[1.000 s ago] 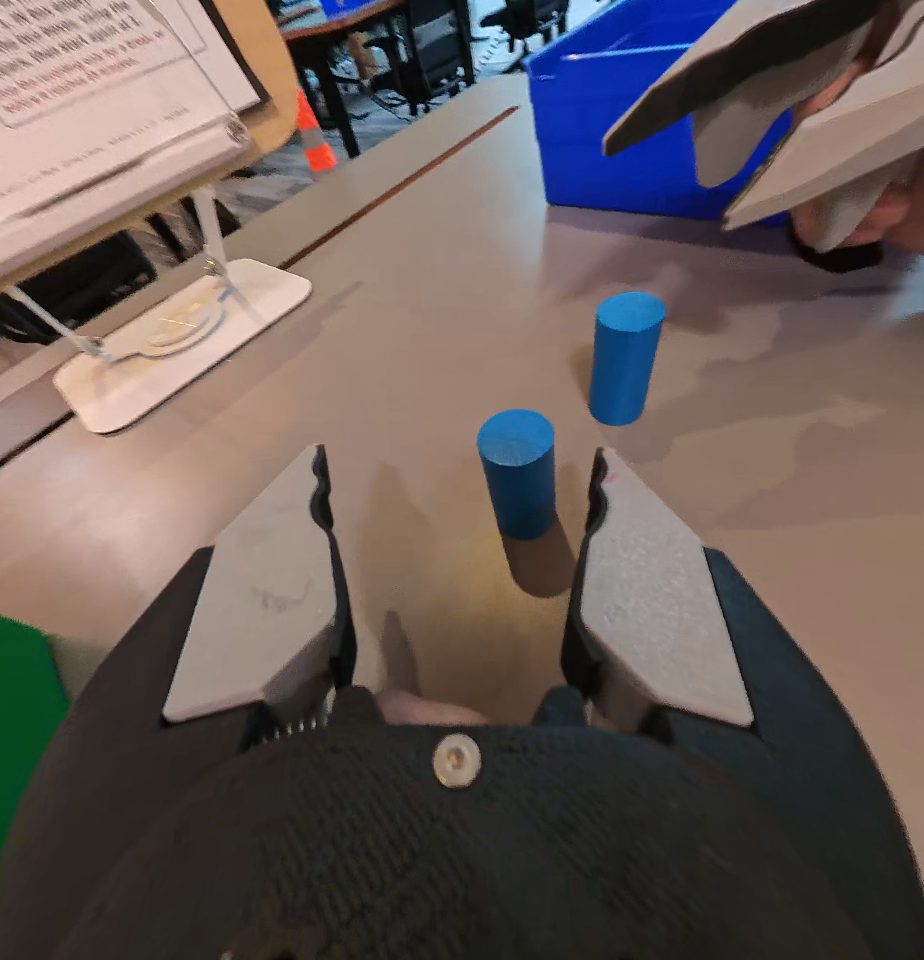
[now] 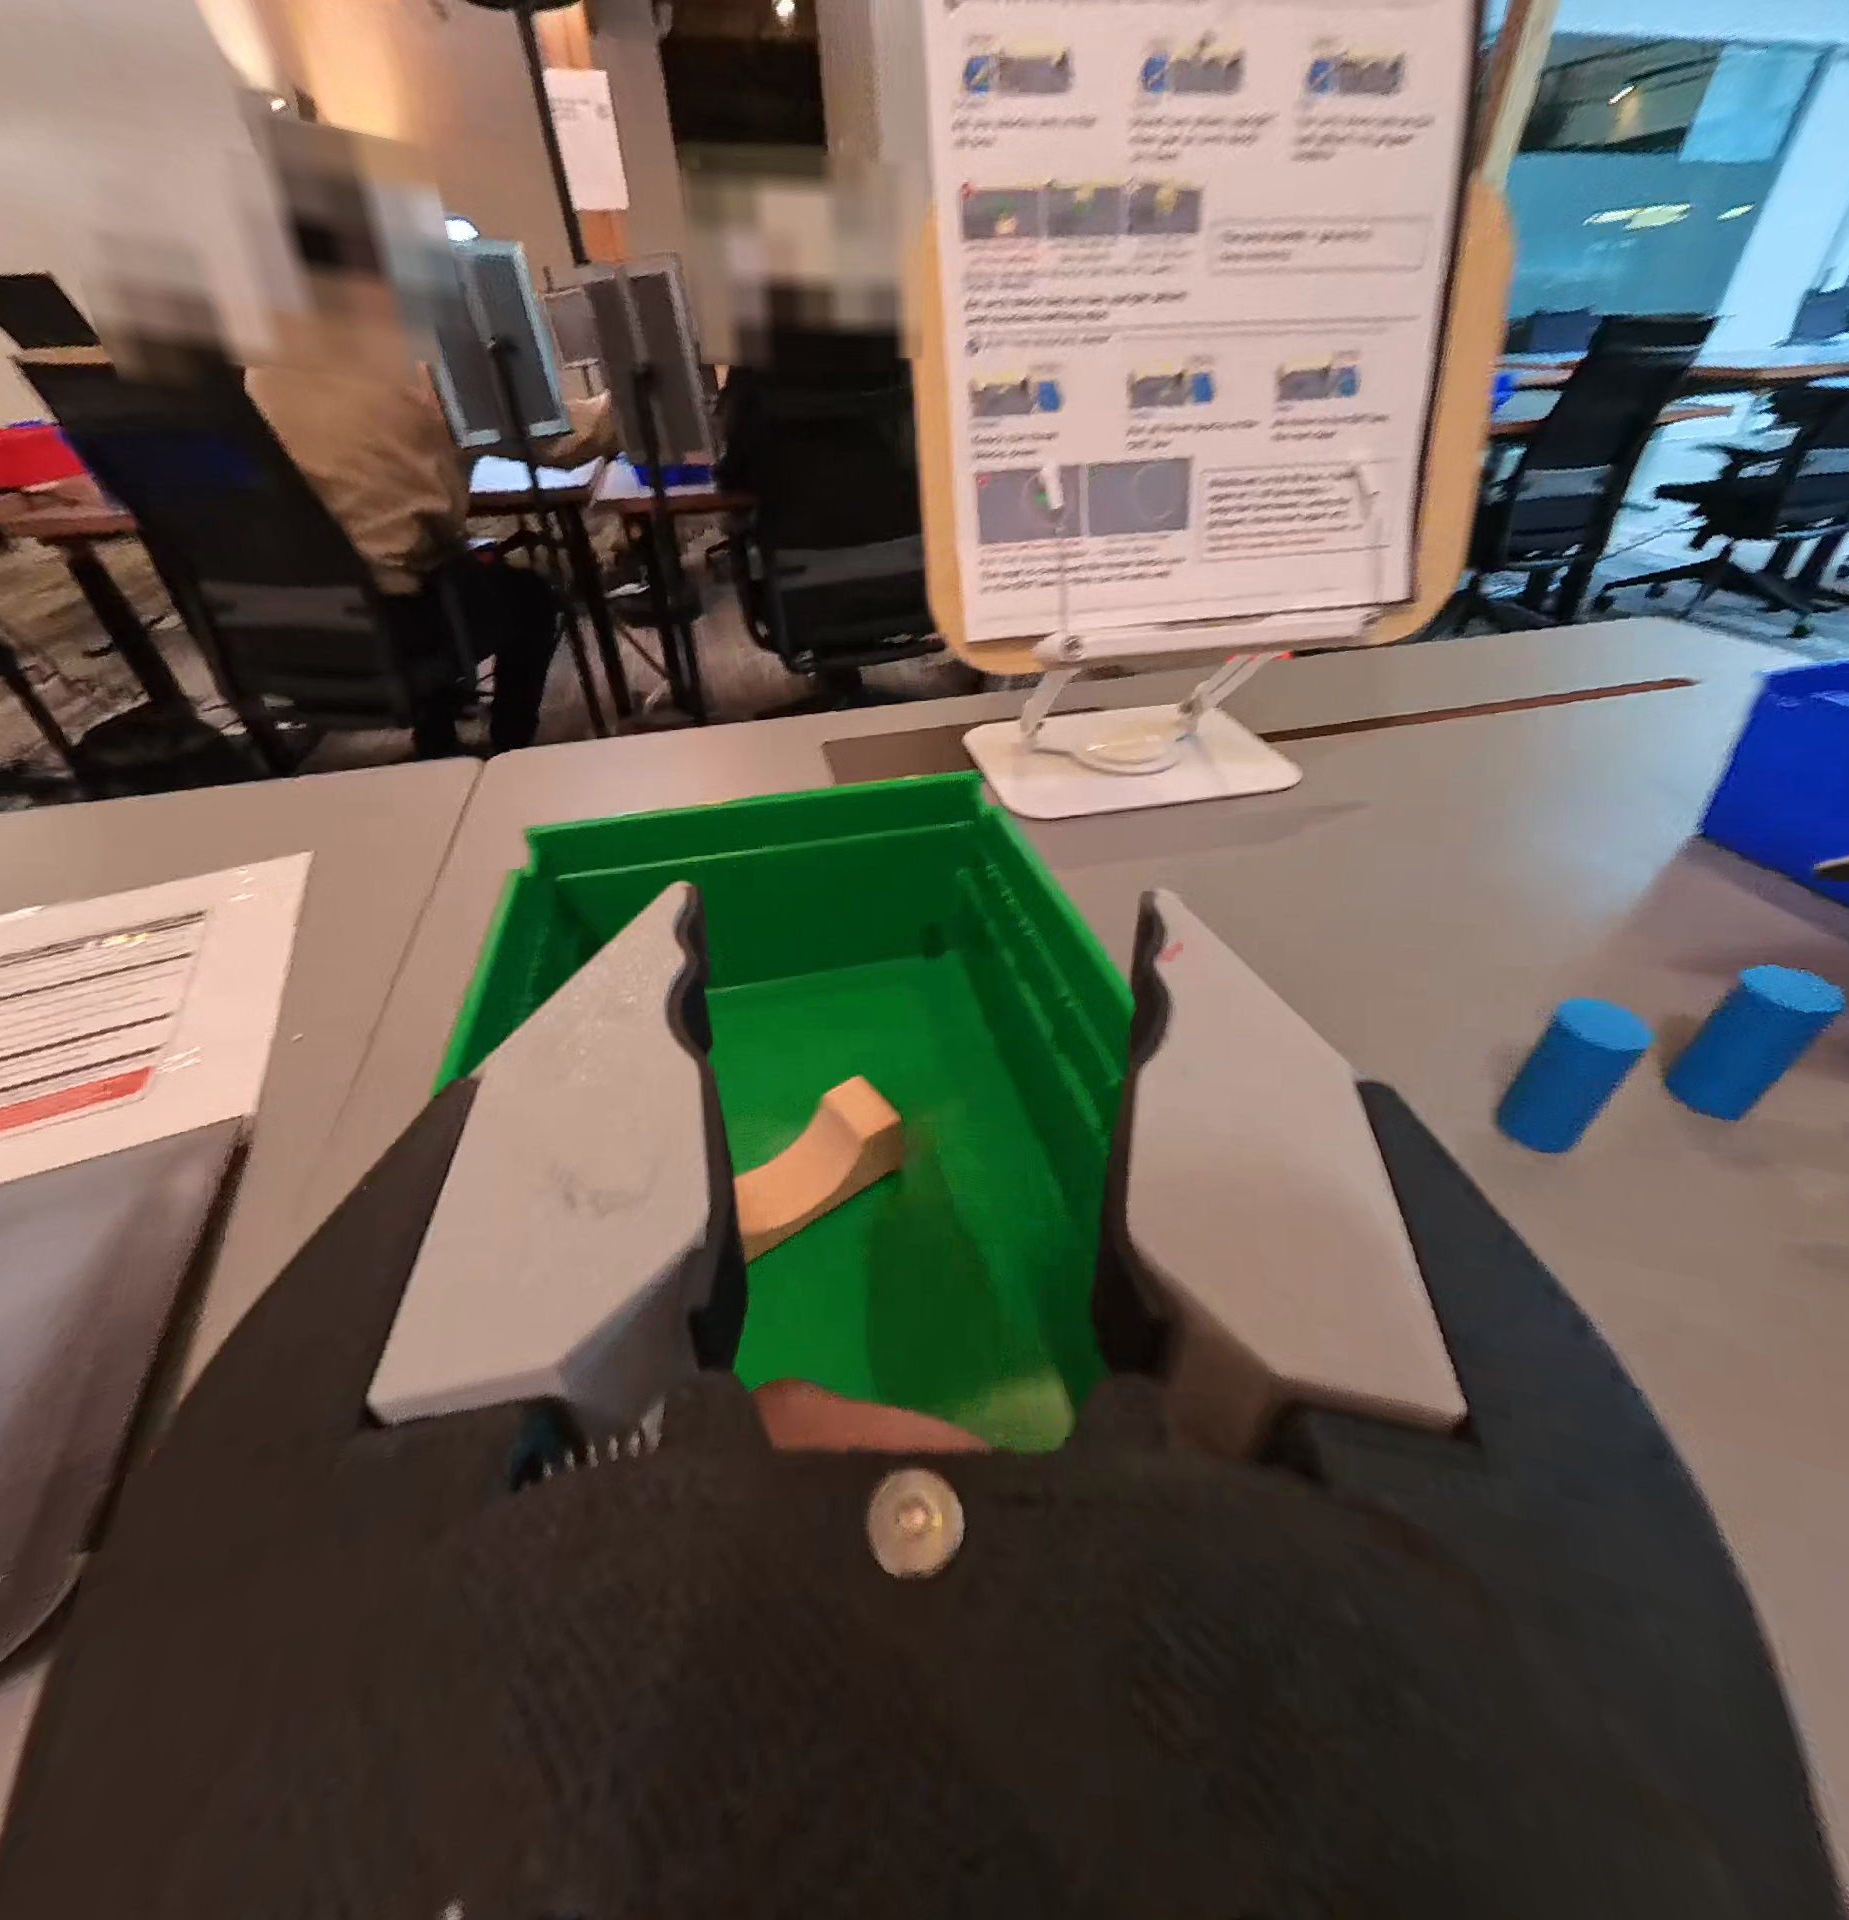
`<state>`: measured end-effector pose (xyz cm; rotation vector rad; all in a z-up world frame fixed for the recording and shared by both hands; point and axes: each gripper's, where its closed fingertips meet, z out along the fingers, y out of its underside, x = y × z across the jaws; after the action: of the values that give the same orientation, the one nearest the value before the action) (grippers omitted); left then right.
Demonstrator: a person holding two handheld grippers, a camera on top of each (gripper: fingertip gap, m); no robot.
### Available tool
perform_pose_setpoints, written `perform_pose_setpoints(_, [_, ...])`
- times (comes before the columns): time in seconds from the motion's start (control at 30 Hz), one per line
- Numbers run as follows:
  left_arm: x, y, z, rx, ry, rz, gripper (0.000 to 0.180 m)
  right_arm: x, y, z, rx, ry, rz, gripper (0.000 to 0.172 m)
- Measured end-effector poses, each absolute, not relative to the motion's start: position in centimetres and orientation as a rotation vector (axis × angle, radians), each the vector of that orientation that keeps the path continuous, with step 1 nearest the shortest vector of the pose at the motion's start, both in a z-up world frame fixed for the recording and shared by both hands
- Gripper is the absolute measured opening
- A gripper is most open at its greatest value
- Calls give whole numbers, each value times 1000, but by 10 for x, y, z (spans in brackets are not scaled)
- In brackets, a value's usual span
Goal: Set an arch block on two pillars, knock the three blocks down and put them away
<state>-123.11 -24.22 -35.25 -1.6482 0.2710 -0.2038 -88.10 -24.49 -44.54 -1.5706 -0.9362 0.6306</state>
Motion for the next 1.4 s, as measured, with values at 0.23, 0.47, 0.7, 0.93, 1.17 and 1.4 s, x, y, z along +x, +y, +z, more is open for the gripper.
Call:
perform_pose_setpoints(0.23, [-1226,-219,-405,-1852,465,-241,73,-881,-243,-450,-1589,-931,628,53])
perform_pose_setpoints(0.47, [-1213,-179,-465,-2180,866,-181,73,-877,-245,-439,-1558,-899,650,52])
perform_pose_setpoints(0.7, [-1222,-159,-509,-2348,1092,-21,59,-879,-247,-441,-1562,-909,663,53])
perform_pose_setpoints(0.93, [-1230,-145,-534,-2371,1161,113,36,-883,-250,-441,-1557,-929,662,52])
perform_pose_setpoints(1.17, [-1236,-143,-523,-2251,1107,209,32,-884,-253,-438,-1543,-934,667,52])
perform_pose_setpoints(1.4, [-1236,-151,-466,-1951,861,286,31,-887,-255,-439,-1544,-953,662,51])
